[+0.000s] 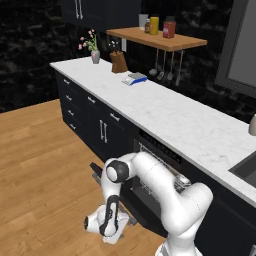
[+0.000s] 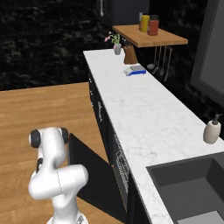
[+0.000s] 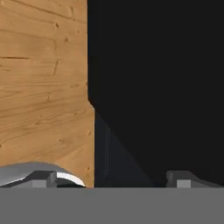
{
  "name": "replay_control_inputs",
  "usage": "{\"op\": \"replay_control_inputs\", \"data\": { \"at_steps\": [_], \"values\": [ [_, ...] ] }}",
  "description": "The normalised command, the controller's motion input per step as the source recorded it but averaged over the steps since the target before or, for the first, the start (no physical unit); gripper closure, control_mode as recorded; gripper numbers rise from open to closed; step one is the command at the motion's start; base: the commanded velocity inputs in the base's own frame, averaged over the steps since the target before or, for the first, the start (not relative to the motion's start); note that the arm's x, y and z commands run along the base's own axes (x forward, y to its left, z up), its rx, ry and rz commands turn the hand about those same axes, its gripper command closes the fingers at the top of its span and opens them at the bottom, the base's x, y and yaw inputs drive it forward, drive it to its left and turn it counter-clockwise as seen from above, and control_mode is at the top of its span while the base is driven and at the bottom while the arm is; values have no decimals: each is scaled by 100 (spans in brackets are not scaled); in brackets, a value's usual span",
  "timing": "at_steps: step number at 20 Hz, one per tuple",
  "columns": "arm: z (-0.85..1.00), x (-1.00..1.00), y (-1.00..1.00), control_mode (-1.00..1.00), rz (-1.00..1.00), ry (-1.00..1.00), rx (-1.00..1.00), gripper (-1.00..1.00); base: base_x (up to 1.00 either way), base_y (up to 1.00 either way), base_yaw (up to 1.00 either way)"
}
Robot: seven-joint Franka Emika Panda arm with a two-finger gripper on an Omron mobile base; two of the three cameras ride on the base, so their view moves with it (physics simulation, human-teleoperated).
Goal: Pick up the cup and bowl from the counter, place them in the dishwasher, and close the dishwasher door.
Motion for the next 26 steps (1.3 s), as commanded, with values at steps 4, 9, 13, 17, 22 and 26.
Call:
{"op": "replay_control_inputs", "data": {
  "at_steps": [4, 9, 13, 17, 22, 26],
  "values": [
    [8, 99, -100, -100, -4, -5, -5, -100, 0, 0, 0],
    [51, 100, -100, -100, 3, -2, -1, -100, 0, 0, 0],
    [71, 100, -100, -100, 9, -1, 0, -100, 0, 0, 0],
    [76, 100, -100, -100, 16, -1, -1, -100, 0, 0, 0],
    [69, 100, -100, -100, 14, 0, -3, -100, 0, 0, 0],
    [60, 100, -100, -100, 11, 0, -5, -100, 0, 0, 0]
  ]
}}
